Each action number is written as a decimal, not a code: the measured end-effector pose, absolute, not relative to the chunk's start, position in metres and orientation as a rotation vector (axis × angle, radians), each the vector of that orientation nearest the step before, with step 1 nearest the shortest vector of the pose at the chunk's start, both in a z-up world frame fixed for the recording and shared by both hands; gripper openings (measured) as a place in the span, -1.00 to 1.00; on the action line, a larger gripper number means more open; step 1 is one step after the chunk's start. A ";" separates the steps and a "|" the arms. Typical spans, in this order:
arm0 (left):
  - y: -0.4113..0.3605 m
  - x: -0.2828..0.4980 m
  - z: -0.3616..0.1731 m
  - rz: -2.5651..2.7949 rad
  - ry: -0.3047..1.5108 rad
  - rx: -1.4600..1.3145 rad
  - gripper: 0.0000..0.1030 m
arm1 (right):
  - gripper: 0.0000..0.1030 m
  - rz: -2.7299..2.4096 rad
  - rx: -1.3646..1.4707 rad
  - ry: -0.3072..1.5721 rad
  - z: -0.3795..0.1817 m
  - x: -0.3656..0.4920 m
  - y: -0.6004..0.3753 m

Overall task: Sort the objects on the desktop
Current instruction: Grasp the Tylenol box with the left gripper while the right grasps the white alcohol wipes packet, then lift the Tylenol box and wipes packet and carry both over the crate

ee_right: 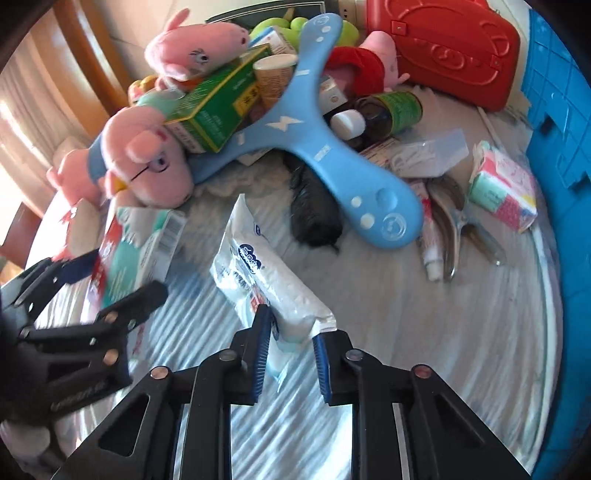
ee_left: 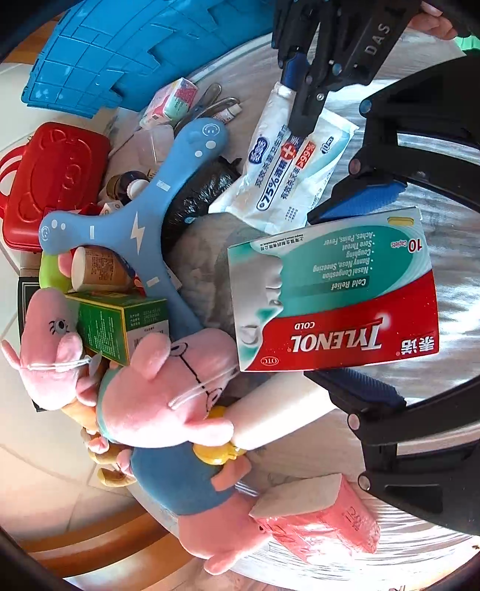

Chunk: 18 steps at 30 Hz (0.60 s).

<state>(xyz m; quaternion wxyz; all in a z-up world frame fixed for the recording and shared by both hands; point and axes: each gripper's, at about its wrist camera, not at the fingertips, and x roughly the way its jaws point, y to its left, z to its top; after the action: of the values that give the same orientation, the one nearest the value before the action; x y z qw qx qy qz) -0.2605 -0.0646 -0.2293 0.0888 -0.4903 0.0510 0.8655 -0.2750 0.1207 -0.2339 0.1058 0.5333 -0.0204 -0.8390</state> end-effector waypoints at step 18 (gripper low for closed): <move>-0.029 -0.244 -0.164 2.659 0.141 -1.246 0.43 | -0.89 -2.692 1.200 0.084 -0.149 -0.239 0.099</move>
<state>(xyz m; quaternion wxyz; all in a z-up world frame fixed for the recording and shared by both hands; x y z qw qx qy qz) -0.2444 -0.0287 -0.1641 0.1010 -0.4216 0.0478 0.8999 -0.2394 0.0986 -0.1488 0.0962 0.4052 0.0285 -0.9087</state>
